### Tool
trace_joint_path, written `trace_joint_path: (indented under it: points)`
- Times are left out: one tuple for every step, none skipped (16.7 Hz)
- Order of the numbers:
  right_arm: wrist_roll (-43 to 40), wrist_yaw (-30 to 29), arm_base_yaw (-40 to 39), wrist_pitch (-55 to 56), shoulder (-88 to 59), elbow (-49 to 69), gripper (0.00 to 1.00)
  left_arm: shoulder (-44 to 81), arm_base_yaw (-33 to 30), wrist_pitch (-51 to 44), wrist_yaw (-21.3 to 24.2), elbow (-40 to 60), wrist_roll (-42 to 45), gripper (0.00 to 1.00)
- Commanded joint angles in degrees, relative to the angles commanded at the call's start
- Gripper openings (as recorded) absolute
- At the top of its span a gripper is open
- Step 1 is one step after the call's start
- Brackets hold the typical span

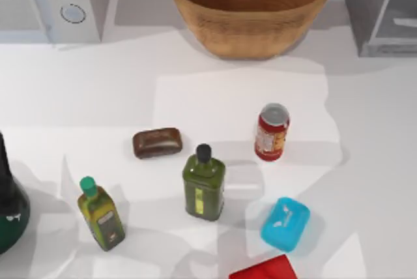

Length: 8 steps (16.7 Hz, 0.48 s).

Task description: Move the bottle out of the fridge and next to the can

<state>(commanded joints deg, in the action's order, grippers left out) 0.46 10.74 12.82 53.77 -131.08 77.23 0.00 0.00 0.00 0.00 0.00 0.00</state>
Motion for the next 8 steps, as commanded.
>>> trace_joint_path:
  points:
    - [0.0, 0.0, 0.0, 0.0, 0.0, 0.0, 1.0, 0.0, 0.0, 0.0, 0.0, 0.0, 0.0, 1.0]
    - [0.0, 0.0, 0.0, 0.0, 0.0, 0.0, 1.0, 0.0, 0.0, 0.0, 0.0, 0.0, 0.0, 1.0]
    - [0.0, 0.0, 0.0, 0.0, 0.0, 0.0, 0.92, 0.0, 0.0, 0.0, 0.0, 0.0, 0.0, 1.0]
    - [0.0, 0.0, 0.0, 0.0, 0.0, 0.0, 0.85, 0.0, 0.0, 0.0, 0.0, 0.0, 0.0, 1.0]
    - [0.0, 0.0, 0.0, 0.0, 0.0, 0.0, 0.77, 0.0, 0.0, 0.0, 0.0, 0.0, 0.0, 1.0]
    - [0.0, 0.0, 0.0, 0.0, 0.0, 0.0, 0.7, 0.0, 0.0, 0.0, 0.0, 0.0, 0.0, 1.0]
    - [0.0, 0.0, 0.0, 0.0, 0.0, 0.0, 0.62, 0.0, 0.0, 0.0, 0.0, 0.0, 0.0, 1.0]
    - [0.0, 0.0, 0.0, 0.0, 0.0, 0.0, 0.55, 0.0, 0.0, 0.0, 0.0, 0.0, 0.0, 1.0]
